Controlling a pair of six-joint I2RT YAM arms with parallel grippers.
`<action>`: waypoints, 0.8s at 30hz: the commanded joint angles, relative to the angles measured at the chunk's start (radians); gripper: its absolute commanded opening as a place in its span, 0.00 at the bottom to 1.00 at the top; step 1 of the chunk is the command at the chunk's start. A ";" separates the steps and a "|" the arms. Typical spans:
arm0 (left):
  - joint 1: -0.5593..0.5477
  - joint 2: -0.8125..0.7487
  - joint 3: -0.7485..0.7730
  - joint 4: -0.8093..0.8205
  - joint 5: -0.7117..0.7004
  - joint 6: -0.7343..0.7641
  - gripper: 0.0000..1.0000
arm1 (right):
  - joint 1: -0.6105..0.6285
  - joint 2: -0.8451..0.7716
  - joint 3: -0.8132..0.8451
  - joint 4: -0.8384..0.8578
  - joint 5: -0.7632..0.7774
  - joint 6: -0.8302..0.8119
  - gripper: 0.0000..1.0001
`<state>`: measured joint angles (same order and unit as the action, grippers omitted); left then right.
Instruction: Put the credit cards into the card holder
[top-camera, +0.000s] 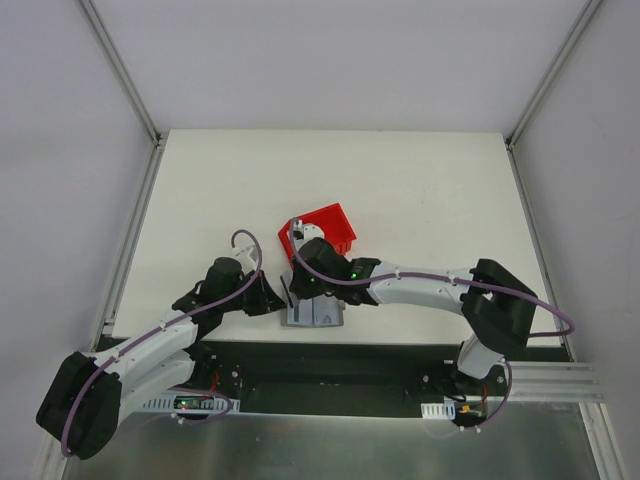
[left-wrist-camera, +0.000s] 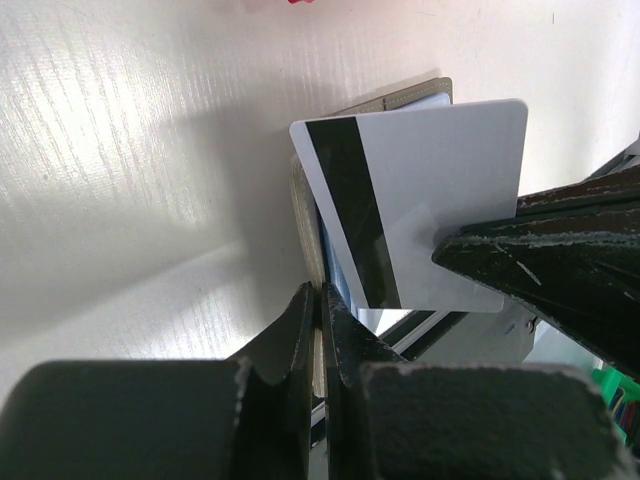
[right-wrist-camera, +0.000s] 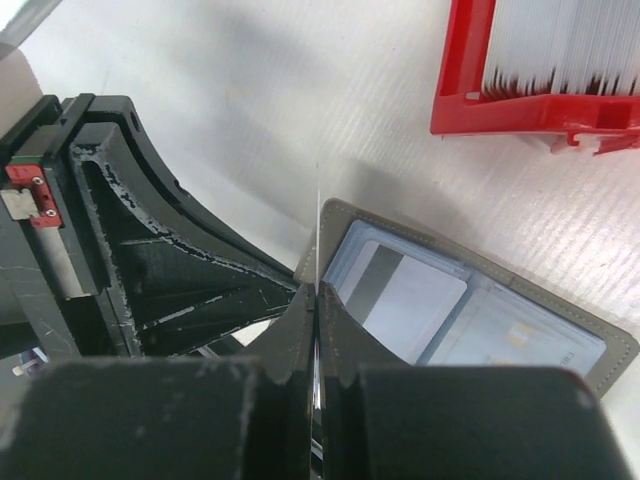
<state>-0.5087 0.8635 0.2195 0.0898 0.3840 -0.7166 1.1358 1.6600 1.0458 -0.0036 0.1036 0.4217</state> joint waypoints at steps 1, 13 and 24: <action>0.001 -0.011 0.011 0.005 -0.014 0.019 0.00 | 0.007 -0.043 0.039 -0.058 0.059 -0.027 0.00; 0.001 -0.009 0.009 0.008 -0.014 0.022 0.00 | 0.013 -0.086 0.010 -0.148 0.139 -0.029 0.00; 0.002 -0.012 0.009 0.008 -0.010 0.022 0.00 | 0.015 -0.114 0.022 -0.105 0.102 -0.038 0.00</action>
<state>-0.5087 0.8635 0.2195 0.0898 0.3840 -0.7162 1.1442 1.5940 1.0355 -0.1474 0.2276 0.4026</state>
